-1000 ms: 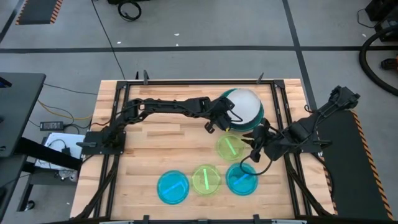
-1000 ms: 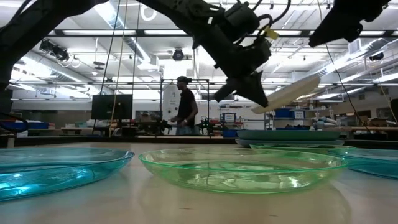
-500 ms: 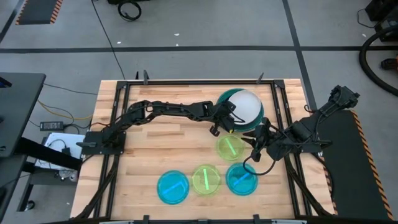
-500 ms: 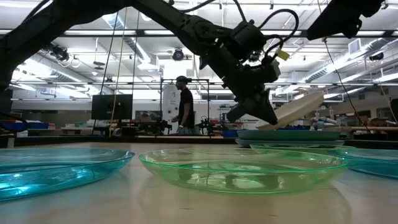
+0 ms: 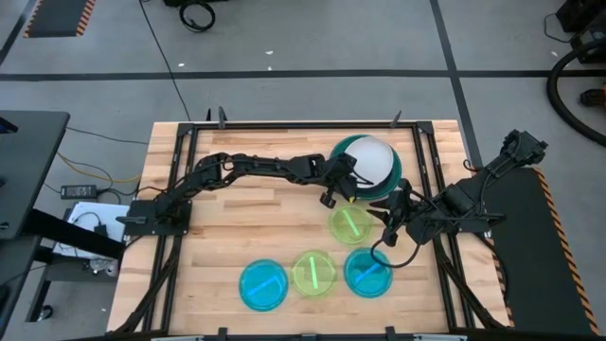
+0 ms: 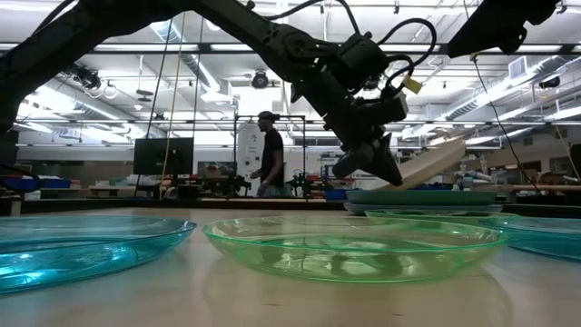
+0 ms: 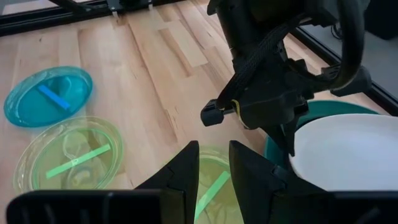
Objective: Stack plastic plates
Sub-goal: Stack the white plate on the black plate
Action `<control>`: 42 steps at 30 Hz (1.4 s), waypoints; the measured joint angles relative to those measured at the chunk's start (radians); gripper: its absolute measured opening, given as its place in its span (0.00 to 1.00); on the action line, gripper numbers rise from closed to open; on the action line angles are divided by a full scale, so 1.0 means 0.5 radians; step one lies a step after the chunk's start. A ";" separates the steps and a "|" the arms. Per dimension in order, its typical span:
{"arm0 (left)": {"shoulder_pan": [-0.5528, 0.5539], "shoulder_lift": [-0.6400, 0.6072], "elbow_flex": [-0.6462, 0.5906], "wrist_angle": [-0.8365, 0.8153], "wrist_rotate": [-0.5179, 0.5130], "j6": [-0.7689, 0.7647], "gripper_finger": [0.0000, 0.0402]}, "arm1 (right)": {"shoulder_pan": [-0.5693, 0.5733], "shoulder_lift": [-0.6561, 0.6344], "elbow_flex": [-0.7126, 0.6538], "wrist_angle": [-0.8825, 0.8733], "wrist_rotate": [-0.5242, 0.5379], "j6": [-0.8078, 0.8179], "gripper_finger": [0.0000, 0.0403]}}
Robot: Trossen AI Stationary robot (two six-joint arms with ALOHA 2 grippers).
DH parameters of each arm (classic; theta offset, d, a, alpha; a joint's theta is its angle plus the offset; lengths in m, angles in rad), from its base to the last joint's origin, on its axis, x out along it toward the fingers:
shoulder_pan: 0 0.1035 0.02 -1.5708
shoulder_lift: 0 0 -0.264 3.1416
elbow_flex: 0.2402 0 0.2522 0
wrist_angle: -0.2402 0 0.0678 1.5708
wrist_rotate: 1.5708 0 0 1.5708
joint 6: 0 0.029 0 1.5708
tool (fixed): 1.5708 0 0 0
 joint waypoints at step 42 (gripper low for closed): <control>-0.584 -0.353 0.003 -1.724 -0.541 -1.507 0.31 | -0.010 0.001 -0.017 -0.152 0.107 -0.338 0.24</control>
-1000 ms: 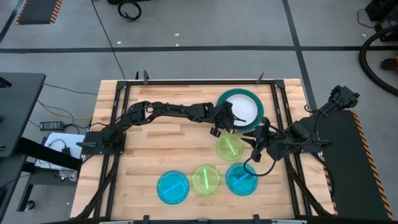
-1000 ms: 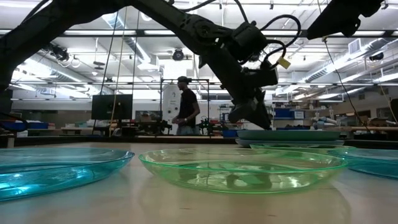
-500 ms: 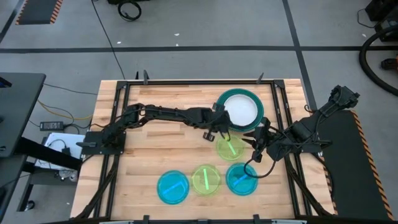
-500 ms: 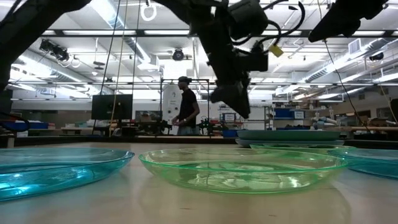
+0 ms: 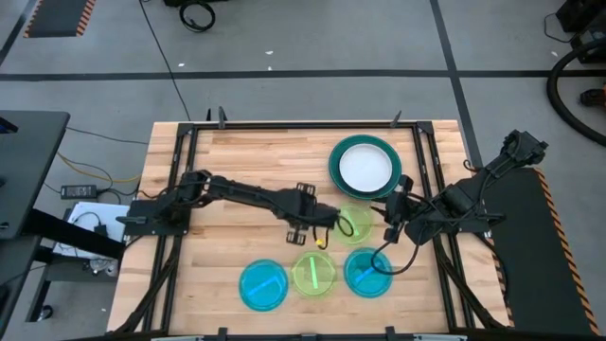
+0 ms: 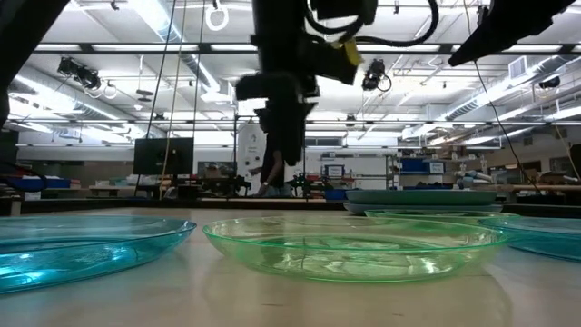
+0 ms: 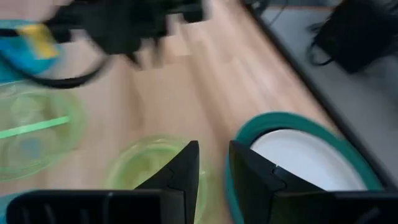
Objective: Stack plastic plates
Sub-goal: Stack the white plate on the black plate
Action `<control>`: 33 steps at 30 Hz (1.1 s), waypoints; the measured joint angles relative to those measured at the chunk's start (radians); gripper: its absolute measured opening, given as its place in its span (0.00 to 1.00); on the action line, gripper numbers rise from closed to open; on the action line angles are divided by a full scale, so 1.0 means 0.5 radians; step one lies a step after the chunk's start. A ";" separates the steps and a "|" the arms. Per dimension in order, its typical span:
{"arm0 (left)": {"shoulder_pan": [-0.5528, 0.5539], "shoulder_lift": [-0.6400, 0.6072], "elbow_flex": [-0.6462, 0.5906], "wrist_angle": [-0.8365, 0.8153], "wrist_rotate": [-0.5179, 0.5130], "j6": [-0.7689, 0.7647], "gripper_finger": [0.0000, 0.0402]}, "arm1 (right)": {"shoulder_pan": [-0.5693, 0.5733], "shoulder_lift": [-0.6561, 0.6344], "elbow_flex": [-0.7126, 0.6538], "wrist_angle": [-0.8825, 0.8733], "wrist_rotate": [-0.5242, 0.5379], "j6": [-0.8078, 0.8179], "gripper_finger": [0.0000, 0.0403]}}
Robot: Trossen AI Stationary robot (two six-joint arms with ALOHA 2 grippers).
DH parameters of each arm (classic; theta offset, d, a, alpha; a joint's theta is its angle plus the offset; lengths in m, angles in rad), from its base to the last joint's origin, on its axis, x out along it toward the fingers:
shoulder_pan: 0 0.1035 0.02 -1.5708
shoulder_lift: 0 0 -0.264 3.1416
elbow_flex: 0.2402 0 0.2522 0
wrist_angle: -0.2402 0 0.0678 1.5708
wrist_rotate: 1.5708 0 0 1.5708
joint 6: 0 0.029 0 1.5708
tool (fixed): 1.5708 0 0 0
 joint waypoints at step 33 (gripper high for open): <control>-0.270 -0.005 -0.004 -0.143 0.299 -0.501 0.31 | -1.352 0.001 -0.494 0.777 -0.338 -0.414 0.24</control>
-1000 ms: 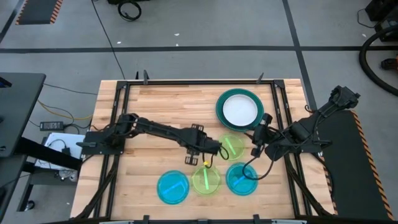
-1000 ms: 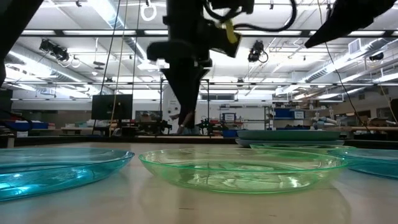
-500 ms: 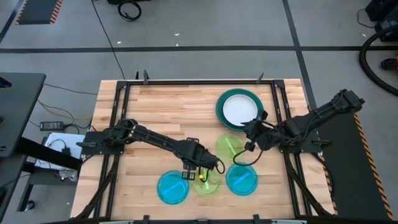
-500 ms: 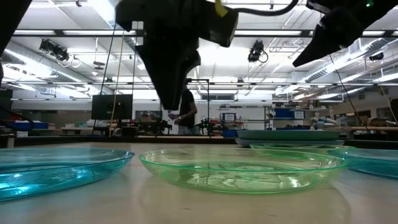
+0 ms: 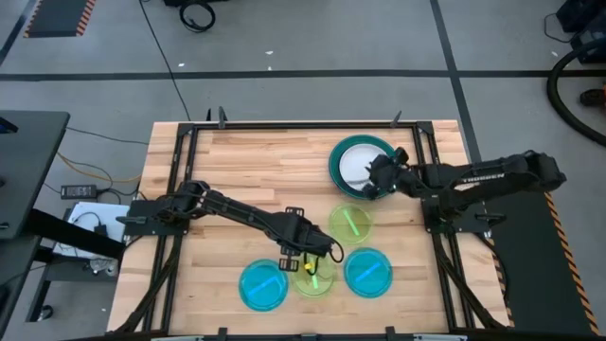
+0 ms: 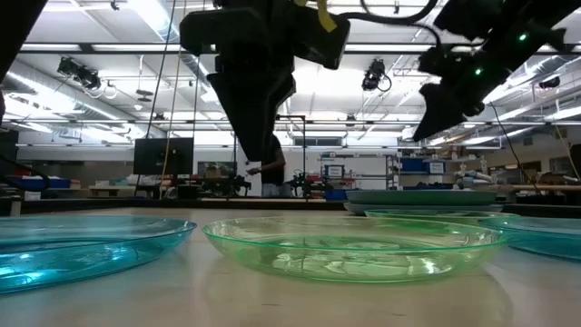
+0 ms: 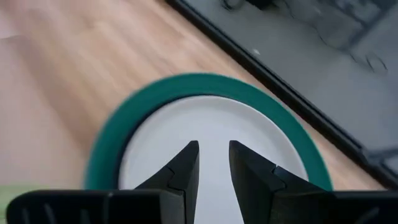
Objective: Stack plastic plates
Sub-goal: Stack the white plate on the black plate
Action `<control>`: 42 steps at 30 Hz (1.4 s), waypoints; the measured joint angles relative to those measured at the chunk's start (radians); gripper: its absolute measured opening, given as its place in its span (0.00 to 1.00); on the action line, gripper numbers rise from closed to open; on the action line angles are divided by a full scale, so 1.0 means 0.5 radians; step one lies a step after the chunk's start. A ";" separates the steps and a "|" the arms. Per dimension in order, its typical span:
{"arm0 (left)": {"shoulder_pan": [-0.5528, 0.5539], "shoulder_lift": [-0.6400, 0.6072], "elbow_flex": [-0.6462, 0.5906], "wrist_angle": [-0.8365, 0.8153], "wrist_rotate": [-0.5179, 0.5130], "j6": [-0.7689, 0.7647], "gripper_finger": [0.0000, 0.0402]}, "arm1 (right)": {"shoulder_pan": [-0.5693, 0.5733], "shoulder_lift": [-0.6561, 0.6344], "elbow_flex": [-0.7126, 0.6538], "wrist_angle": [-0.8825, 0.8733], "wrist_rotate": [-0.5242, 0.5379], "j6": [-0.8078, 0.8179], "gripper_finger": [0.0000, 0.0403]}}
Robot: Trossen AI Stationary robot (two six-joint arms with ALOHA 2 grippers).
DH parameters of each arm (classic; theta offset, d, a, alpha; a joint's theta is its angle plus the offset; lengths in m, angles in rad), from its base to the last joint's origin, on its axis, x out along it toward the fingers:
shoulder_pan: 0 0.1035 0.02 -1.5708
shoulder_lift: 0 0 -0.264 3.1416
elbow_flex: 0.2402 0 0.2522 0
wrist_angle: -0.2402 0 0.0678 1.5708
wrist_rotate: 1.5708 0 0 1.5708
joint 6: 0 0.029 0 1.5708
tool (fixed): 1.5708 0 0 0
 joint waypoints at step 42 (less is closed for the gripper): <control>-0.029 0.000 0.001 -0.027 0.007 0.346 0.31 | -1.063 0.452 -0.046 0.184 -0.779 -0.058 0.21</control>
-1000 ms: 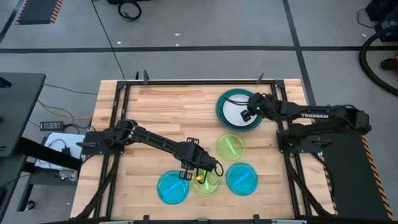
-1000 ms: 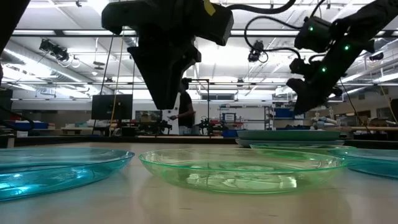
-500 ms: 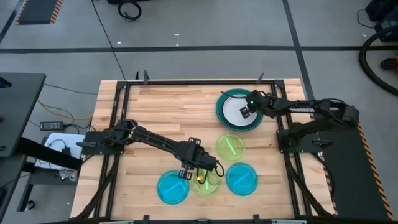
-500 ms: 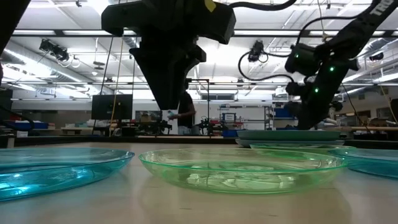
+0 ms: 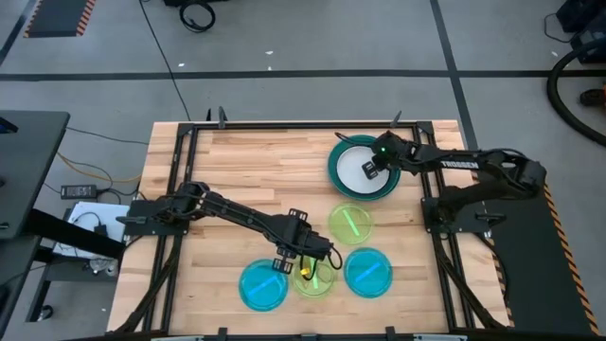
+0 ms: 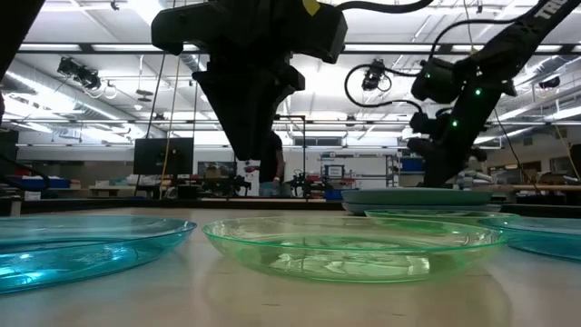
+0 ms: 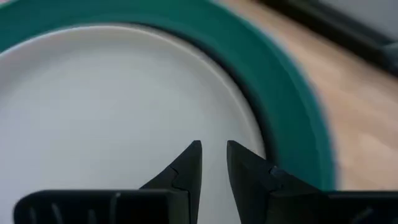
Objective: Stack plastic plates
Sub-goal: Stack the white plate on the black plate
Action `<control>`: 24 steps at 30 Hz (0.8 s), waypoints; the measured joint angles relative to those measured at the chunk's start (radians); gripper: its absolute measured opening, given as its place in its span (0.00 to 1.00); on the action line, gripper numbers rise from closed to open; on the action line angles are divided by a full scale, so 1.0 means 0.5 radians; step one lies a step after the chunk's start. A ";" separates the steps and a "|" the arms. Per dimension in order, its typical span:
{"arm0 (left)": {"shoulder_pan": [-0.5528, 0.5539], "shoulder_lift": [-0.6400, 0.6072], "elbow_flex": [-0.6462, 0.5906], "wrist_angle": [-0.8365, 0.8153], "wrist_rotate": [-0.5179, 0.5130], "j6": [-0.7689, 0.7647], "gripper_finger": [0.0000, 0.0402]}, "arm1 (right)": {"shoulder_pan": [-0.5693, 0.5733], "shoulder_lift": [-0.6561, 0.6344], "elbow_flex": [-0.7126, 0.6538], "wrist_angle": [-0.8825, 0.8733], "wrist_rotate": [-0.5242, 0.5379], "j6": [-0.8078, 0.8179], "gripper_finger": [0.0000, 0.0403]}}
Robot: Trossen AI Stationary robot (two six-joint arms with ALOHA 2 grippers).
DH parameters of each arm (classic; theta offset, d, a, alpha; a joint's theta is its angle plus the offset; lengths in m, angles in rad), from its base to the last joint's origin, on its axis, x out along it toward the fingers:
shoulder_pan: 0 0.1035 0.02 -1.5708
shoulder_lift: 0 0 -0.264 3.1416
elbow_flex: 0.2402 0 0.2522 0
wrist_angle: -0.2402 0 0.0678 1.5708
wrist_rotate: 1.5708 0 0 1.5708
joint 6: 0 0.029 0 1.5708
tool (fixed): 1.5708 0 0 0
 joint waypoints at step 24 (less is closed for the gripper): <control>-0.040 0.001 0.001 0.060 0.001 -0.001 0.31 | 0.526 0.075 -0.096 0.223 -0.213 -0.053 0.21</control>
